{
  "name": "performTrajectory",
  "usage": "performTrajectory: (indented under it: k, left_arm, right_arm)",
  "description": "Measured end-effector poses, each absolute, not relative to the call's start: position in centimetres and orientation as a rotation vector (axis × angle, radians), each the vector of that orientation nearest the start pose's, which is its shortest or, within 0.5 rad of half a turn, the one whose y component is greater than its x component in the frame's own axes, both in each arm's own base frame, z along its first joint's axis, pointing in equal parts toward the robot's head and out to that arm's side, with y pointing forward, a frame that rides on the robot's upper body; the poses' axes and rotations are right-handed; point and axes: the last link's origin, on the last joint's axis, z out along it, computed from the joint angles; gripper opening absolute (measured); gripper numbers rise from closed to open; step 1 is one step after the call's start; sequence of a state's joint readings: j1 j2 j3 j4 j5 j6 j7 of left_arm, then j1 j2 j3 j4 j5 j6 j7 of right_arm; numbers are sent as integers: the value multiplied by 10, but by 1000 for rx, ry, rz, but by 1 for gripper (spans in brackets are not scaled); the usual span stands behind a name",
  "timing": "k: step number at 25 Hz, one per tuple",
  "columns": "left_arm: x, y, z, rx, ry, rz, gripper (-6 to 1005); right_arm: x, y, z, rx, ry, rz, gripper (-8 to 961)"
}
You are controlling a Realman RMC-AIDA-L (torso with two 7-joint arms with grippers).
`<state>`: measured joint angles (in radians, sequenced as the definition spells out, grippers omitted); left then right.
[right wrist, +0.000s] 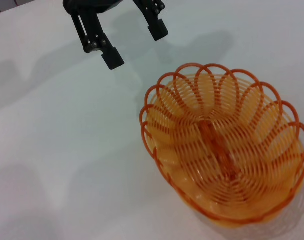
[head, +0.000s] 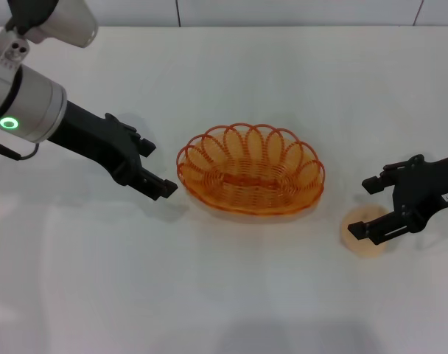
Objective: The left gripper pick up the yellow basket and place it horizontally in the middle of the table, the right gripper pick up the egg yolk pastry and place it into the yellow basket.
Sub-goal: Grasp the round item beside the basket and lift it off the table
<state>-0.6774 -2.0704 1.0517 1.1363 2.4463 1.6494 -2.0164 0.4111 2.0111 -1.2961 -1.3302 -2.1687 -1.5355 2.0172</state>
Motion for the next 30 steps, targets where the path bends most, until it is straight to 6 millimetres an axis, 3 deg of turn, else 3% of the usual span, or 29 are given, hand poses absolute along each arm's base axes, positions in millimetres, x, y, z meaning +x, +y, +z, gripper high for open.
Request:
performTrajectory:
  k: [16,27,30]
  left_arm:
    - [-190,363,16,-2910,-658,179,892]
    - [-190,364,16,-2909,-659,178,892]
    - [-190,364,16,-2908,-659,177,892]
  right_arm:
    - [223,331,13,-2869,592,-168,731]
    - [226,330,11,-2867,597,-205,657]
    - [226,331,11,-2868,596,-202,468]
